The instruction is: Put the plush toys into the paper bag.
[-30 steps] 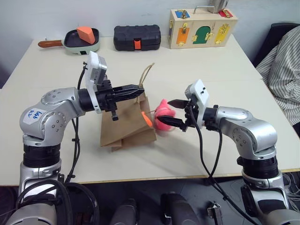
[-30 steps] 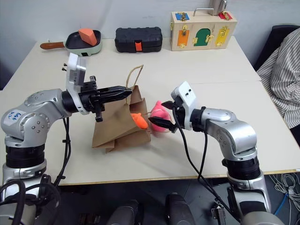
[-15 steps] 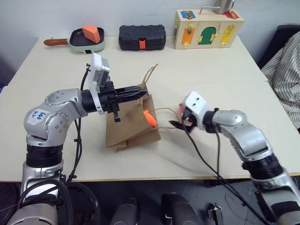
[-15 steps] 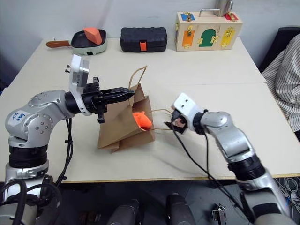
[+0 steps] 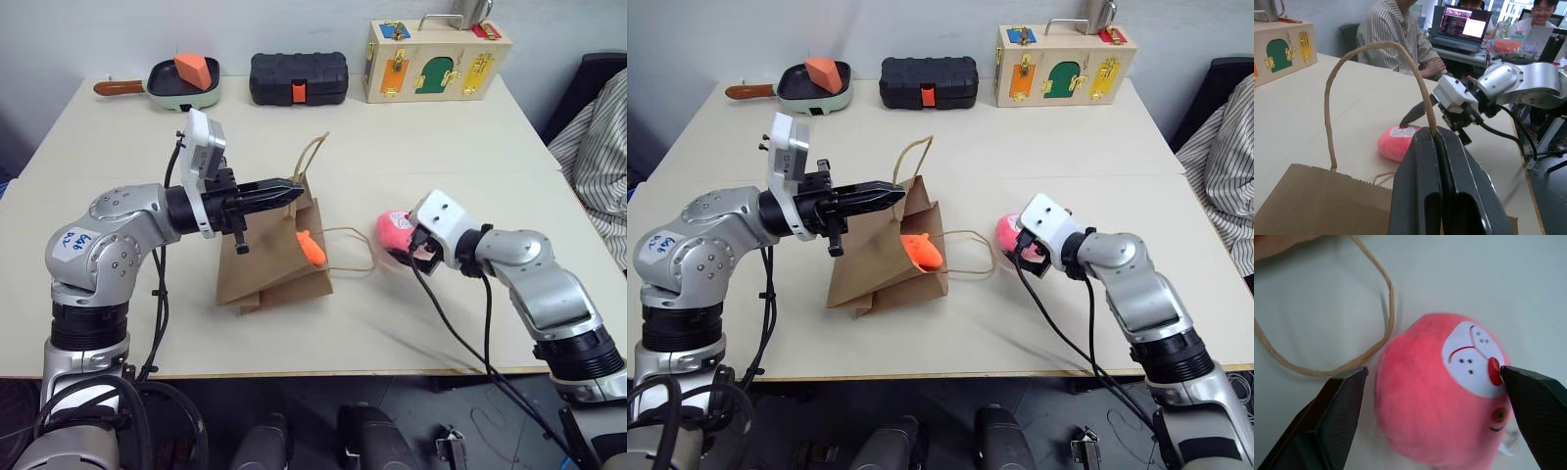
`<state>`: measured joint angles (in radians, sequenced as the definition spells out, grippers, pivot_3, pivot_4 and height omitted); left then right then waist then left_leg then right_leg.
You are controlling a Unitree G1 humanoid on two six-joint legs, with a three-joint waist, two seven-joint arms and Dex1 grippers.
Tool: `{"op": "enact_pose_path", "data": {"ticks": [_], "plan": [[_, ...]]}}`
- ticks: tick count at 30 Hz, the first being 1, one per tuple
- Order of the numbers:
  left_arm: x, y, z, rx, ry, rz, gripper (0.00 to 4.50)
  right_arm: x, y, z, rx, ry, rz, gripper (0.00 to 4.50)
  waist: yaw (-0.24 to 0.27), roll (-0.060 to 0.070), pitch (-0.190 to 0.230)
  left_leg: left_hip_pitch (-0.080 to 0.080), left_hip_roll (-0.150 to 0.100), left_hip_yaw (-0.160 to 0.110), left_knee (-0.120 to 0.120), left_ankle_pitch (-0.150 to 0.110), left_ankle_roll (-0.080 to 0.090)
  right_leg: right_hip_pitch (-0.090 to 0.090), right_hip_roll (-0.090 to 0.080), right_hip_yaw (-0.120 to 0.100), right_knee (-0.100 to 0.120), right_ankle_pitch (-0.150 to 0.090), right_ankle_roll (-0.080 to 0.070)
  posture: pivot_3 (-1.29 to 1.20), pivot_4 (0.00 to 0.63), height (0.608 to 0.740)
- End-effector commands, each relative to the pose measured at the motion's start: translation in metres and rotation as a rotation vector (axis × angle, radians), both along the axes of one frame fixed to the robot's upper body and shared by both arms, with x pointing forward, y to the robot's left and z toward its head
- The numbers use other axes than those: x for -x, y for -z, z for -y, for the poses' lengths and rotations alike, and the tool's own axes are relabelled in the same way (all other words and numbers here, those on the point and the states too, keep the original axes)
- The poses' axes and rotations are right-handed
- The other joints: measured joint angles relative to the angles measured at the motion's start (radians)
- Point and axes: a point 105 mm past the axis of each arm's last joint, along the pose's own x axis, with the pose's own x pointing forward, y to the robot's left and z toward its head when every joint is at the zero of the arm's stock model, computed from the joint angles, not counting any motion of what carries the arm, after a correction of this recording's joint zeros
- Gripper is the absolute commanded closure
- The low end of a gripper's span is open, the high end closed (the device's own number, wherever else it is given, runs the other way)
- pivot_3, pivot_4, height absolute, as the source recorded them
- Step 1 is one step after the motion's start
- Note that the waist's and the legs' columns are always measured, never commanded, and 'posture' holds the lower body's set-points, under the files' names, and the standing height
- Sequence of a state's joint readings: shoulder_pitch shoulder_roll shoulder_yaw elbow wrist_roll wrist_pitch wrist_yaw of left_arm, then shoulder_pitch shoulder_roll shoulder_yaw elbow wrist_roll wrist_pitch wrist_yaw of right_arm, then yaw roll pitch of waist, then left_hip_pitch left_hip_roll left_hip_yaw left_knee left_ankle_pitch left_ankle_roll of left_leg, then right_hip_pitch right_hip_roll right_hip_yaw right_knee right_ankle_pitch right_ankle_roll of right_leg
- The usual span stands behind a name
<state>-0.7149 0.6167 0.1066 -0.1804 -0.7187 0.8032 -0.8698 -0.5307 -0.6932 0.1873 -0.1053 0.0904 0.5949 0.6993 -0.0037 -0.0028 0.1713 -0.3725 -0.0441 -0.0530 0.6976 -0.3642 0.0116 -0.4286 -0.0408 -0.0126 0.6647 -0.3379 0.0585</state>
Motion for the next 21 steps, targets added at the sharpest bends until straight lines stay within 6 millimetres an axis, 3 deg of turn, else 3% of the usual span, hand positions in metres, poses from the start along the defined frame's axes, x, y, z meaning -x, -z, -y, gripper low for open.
{"op": "enact_pose_path", "data": {"ticks": [1,5,11,14,17,21], "plan": [[0.003,-0.012,0.002,0.007,0.013,0.059,4.50,-0.004,0.008,0.003,0.015,0.008,0.005,0.43,-0.001,0.000,0.000,0.000,0.000,0.000,0.000,0.000,0.000,0.000,0.000,0.000,0.000,0.000,0.000,0.00,0.150,0.740],[0.003,-0.012,0.002,0.006,0.018,0.061,4.50,-0.007,0.012,0.008,0.025,0.016,0.008,1.68,-0.001,0.000,0.000,0.000,0.000,0.000,0.000,0.000,0.000,0.000,0.000,0.000,0.000,0.000,0.000,0.00,0.150,0.740],[0.002,-0.013,0.003,0.006,0.023,0.058,4.50,-0.007,-0.002,0.003,-0.049,-0.020,0.028,3.65,0.000,0.000,0.000,0.000,0.000,0.000,0.000,0.000,0.000,0.000,0.000,0.000,0.000,0.000,0.000,0.00,0.150,0.740],[0.004,-0.013,0.004,0.004,0.038,0.052,4.50,-0.003,-0.031,-0.029,-0.283,-0.125,0.005,4.39,-0.007,0.000,0.000,0.000,0.000,0.000,0.000,0.000,0.000,0.000,0.000,0.000,0.000,0.000,0.000,0.00,0.150,0.740],[0.005,-0.013,0.005,0.002,0.048,0.049,4.50,0.007,-0.062,-0.068,-0.484,-0.278,-0.052,4.46,-0.026,0.000,0.000,0.000,0.001,0.001,0.000,0.000,-0.001,-0.001,0.001,0.000,0.005,0.000,0.000,0.00,0.150,0.740],[0.005,-0.012,0.005,-0.001,0.051,0.044,4.50,0.020,-0.082,-0.119,-0.519,-0.486,-0.078,4.46,-0.028,0.000,0.000,0.000,0.001,0.000,0.000,0.000,-0.001,-0.002,0.001,-0.001,0.007,0.000,0.000,0.00,0.150,0.740]]}}
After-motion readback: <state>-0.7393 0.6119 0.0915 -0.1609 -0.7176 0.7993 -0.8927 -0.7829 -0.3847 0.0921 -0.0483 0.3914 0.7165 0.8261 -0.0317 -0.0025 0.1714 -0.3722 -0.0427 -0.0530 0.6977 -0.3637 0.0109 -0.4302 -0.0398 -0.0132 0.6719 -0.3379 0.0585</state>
